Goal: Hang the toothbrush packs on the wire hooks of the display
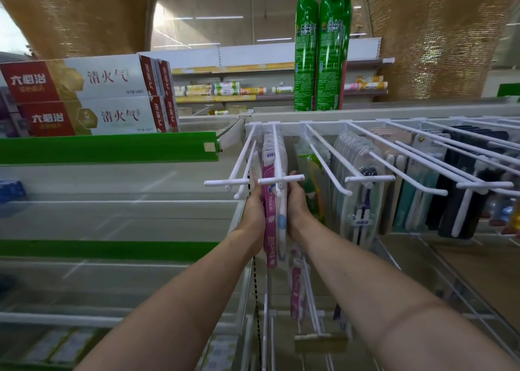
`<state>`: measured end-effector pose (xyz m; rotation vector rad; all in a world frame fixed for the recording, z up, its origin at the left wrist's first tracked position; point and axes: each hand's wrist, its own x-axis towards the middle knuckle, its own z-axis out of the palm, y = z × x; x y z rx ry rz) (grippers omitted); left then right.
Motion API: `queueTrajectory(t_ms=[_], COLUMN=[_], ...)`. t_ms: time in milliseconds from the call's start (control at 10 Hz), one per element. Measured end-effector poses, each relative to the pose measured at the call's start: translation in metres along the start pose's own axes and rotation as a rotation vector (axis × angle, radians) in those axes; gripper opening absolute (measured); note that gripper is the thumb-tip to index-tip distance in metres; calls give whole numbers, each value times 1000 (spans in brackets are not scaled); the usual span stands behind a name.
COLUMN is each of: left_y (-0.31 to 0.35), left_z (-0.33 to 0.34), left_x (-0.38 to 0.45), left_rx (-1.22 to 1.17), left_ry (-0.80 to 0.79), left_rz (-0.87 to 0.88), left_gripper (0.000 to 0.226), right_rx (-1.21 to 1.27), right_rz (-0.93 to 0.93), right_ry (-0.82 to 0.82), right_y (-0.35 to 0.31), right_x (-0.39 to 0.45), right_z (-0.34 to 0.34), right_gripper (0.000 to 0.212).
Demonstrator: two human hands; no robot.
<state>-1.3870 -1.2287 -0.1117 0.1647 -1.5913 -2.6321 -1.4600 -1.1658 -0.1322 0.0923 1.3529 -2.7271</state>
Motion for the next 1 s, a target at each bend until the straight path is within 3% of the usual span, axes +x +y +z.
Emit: queueTrajectory(t_ms=[300, 600, 800, 900, 1000], left_y=[0, 5, 14, 13, 16], left_z=[0, -1, 2, -5, -7], left_x=[0, -13, -32, -40, -56], left_rx=[-7, 28, 160, 174, 168], left_ry=[3, 9, -17, -39, -31], left_rz=[-11, -37, -9, 0, 13], left_gripper=[57, 58, 55, 53, 54], right_rx=[24, -151, -218, -279, -331], right_rz=[42, 42, -27, -46, -111], right_ry=[-58, -100, -80, 5, 71], right_y=[1, 1, -9, -7, 2], right_x=[-2, -10, -37, -47, -47], right_z=[0, -13, -16, -15, -22], right_gripper=[56, 54, 63, 72, 100])
